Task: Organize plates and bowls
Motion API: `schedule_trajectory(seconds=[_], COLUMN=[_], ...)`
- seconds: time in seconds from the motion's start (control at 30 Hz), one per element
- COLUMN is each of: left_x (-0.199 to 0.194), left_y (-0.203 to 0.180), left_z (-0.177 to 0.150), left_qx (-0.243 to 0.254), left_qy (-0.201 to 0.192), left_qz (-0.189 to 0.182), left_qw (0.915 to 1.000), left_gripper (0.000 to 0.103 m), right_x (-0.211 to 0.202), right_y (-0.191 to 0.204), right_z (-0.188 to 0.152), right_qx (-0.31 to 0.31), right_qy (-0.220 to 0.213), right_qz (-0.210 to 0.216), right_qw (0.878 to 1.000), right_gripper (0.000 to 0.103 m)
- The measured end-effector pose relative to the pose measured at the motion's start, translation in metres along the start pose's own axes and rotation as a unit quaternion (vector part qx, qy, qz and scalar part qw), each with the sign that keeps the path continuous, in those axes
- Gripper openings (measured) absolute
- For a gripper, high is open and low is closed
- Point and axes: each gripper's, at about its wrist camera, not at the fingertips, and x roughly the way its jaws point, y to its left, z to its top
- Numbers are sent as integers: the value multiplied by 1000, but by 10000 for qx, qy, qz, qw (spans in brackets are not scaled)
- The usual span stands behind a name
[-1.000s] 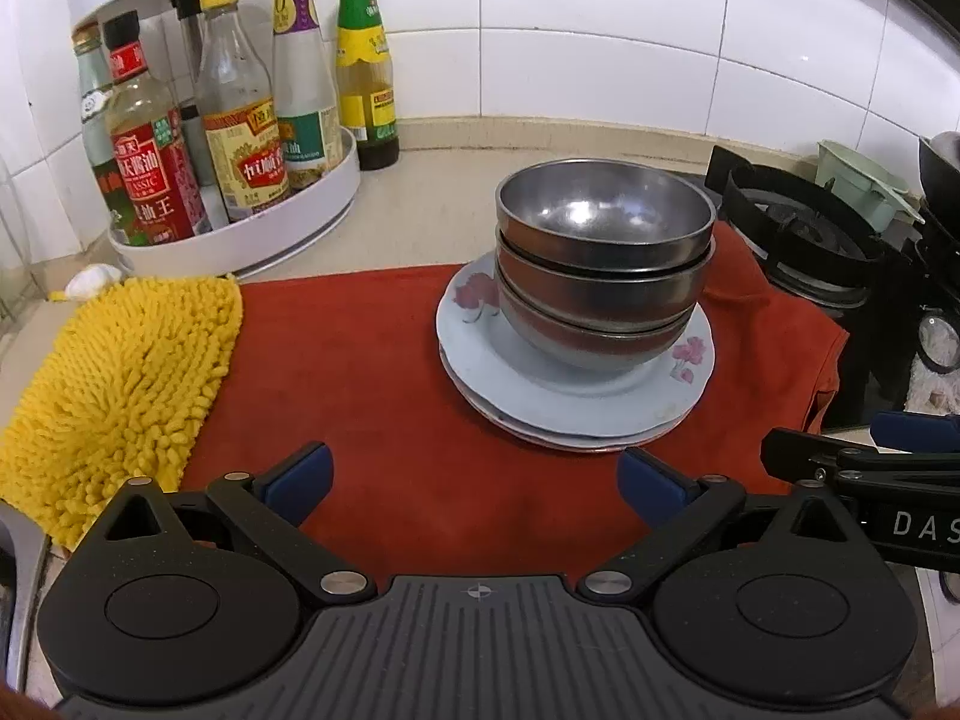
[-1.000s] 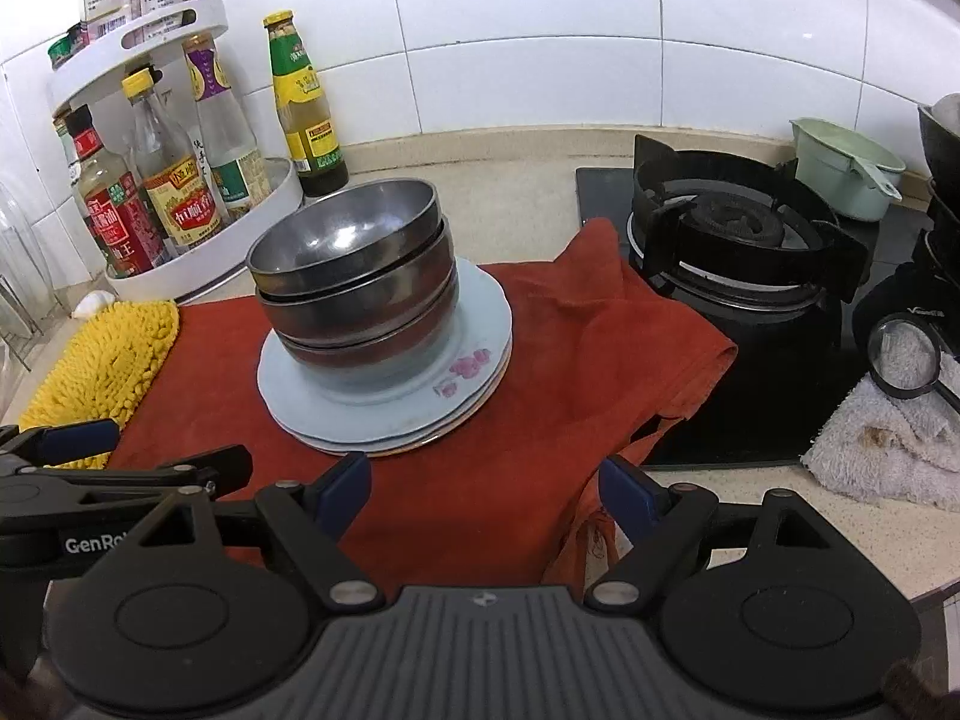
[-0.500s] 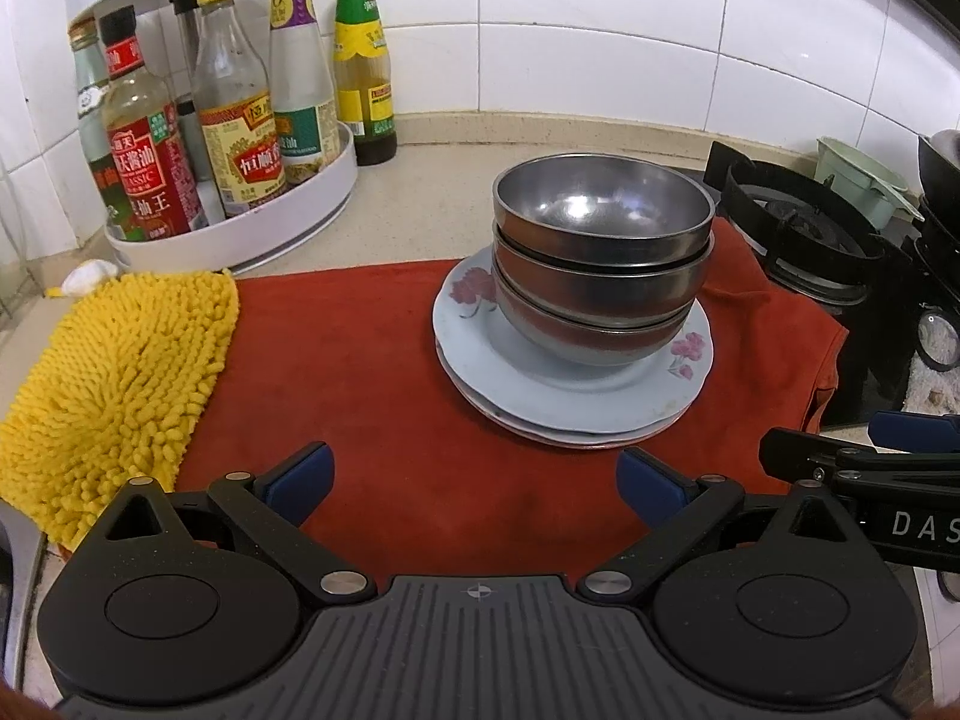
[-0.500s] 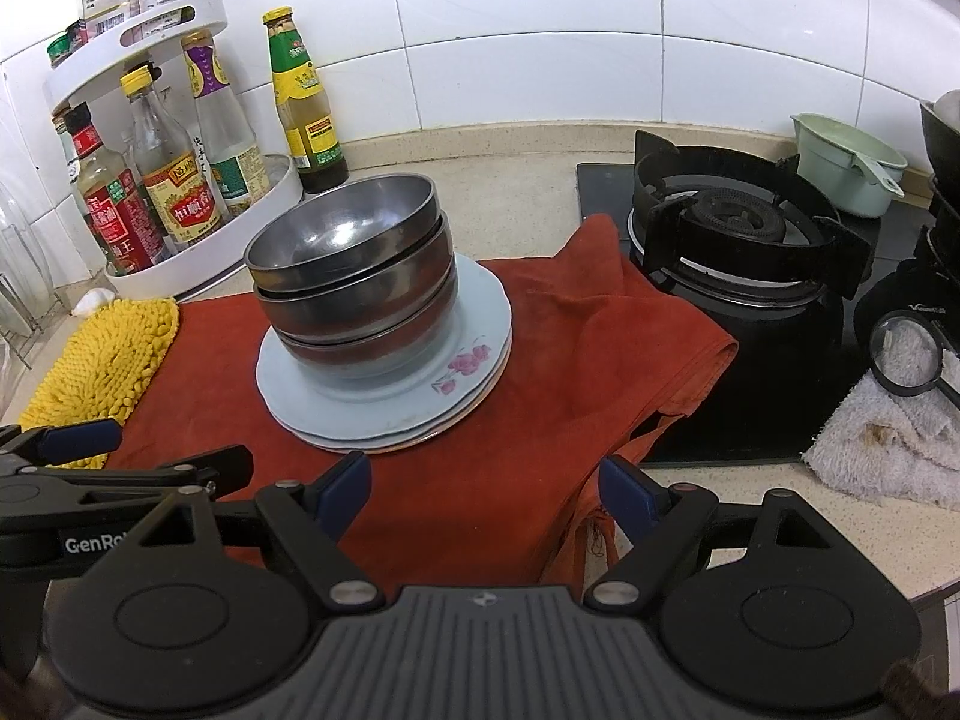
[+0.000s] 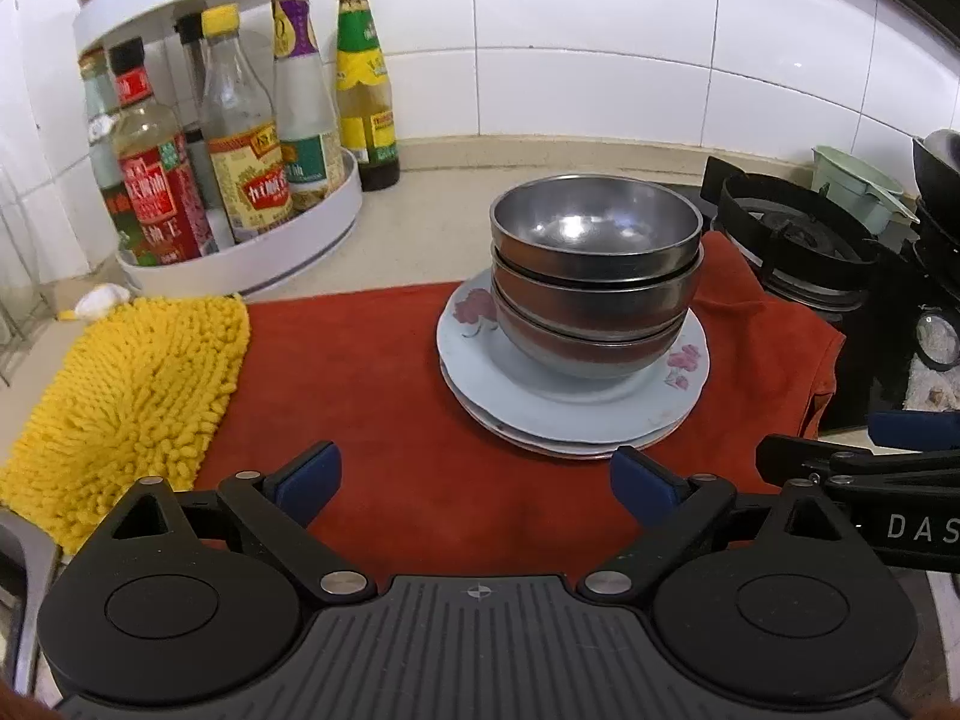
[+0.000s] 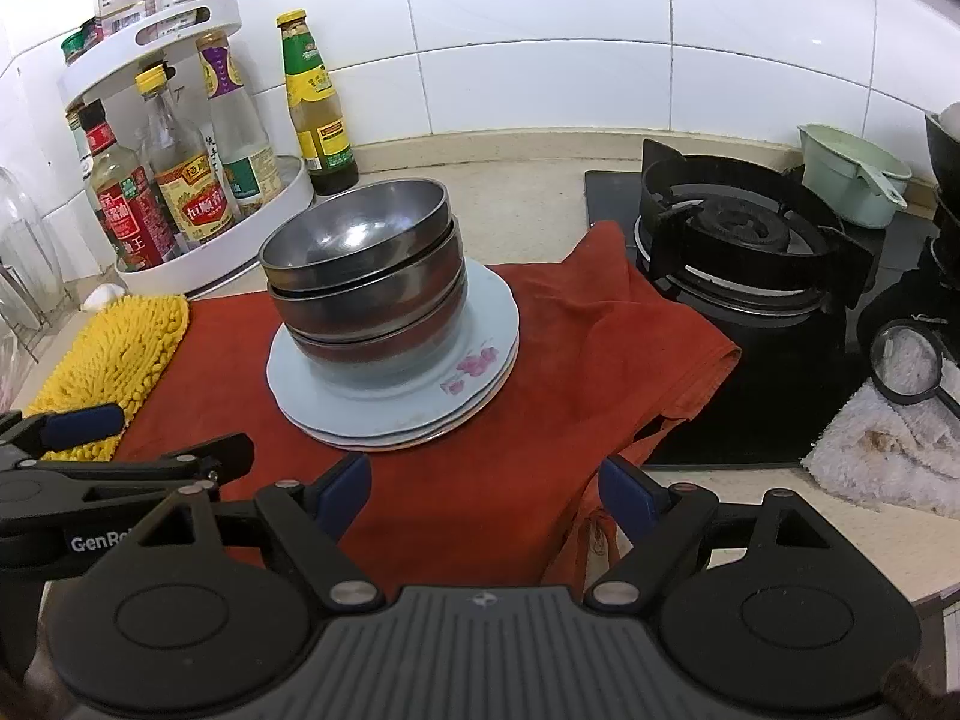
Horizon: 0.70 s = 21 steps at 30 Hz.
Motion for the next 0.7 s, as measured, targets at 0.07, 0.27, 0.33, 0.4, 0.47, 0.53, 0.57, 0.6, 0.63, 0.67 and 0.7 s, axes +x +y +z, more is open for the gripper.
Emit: schedule_trajectory(seconds=[0.07, 0.27, 0.33, 0.4, 0.47, 0.53, 0.57, 0.6, 0.63, 0.67, 0.7], left_x=[-3, -7, -7, -8, -7, -8, -8, -7, -7, -7, -6], left_y=[-3, -1, 1, 3, 4, 3, 3, 3, 4, 5, 6], left_z=[-1, -2, -1, -2, -2, -2, -1, -1, 0, 0, 0], left_qx=[110, 154, 102, 51, 40, 83, 101, 100, 97, 101, 101], left_qy=[-62, -196, -184, -199, -207, -256, -262, -264, -276, -290, -296], left_qz=[71, 49, -18, -82, -99, -80, -66, -62, -66, -80, -97], left_qw=[9999, 9997, 9998, 9998, 9997, 9996, 9996, 9996, 9995, 9995, 9995], left_gripper=[97, 96, 95, 95, 95, 95, 95, 95, 95, 95, 94], right_x=[-2, -5, -6, -6, -6, -5, -5, -4, -4, -4, -4], right_y=[1, 3, 4, 5, 6, 7, 8, 9, 8, 9, 10], right_z=[0, 1, 2, 3, 3, 5, 5, 6, 6, 6, 7], right_qx=[-33, -109, -138, -151, -175, -192, -195, -193, -195, -201, -209], right_qy=[-18, -62, -79, -95, -97, -90, -87, -87, -90, -94, -95], right_qz=[14, 19, 15, 25, 15, 5, 2, 1, 2, 3, 1], right_qw=[10000, 9999, 9999, 9998, 9998, 9998, 9998, 9998, 9998, 9998, 9997], right_gripper=[79, 79, 79, 79, 79, 79, 79, 79, 79, 79, 79])
